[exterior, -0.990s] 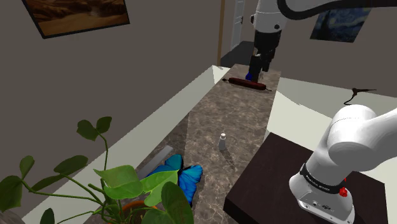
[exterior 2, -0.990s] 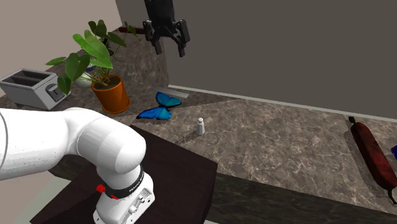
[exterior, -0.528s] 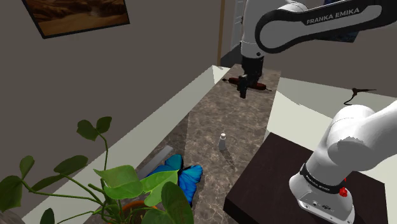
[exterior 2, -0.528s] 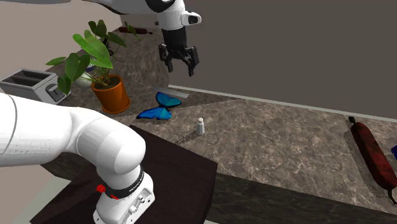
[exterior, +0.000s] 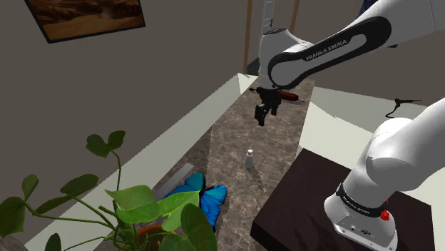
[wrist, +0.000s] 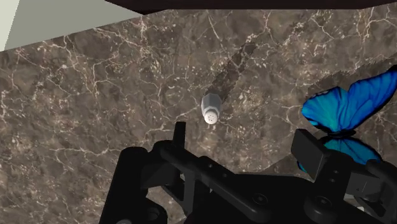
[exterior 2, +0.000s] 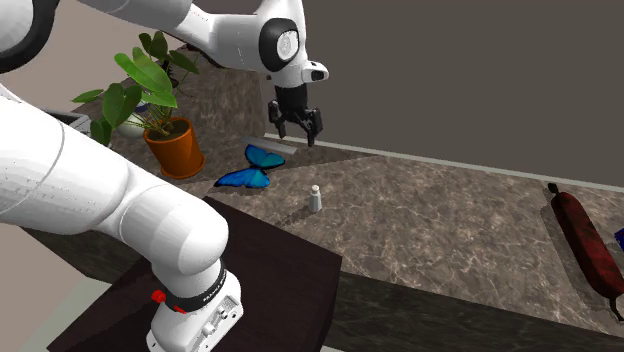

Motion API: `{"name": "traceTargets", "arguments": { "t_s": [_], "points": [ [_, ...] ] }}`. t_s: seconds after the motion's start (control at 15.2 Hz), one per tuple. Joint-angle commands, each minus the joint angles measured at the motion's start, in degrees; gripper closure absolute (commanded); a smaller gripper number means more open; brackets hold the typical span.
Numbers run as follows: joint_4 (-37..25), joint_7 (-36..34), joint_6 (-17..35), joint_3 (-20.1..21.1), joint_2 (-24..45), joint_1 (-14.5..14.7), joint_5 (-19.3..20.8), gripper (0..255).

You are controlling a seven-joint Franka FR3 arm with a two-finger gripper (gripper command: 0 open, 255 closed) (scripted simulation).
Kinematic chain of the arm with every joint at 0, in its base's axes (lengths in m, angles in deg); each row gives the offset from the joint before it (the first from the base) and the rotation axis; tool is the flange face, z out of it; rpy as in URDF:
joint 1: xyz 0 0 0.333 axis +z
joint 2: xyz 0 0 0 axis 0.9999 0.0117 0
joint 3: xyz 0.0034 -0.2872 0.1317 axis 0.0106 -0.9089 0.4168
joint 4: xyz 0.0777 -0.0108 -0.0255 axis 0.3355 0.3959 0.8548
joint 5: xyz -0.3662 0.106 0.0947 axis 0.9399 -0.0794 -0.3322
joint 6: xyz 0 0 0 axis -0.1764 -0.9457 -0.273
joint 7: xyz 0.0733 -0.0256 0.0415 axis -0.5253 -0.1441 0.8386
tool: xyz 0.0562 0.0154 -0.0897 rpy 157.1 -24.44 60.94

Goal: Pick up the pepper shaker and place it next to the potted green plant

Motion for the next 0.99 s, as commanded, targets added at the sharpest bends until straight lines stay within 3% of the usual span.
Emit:
{"name": "traceTargets", "arguments": {
  "t_s": [0.0, 0.46, 0.92],
  "points": [
    [0.43, -0.59, 4.08, -0.14, 3.78, -0.15, -0.05, 0],
    [-1.07, -1.7, 17.47, -1.03, 19.58, -0.95, -0.21, 0],
    [-6.54, -1.97, 28.19, -1.47, 36.68, -1.69, -1.48, 0]
  ]
}}
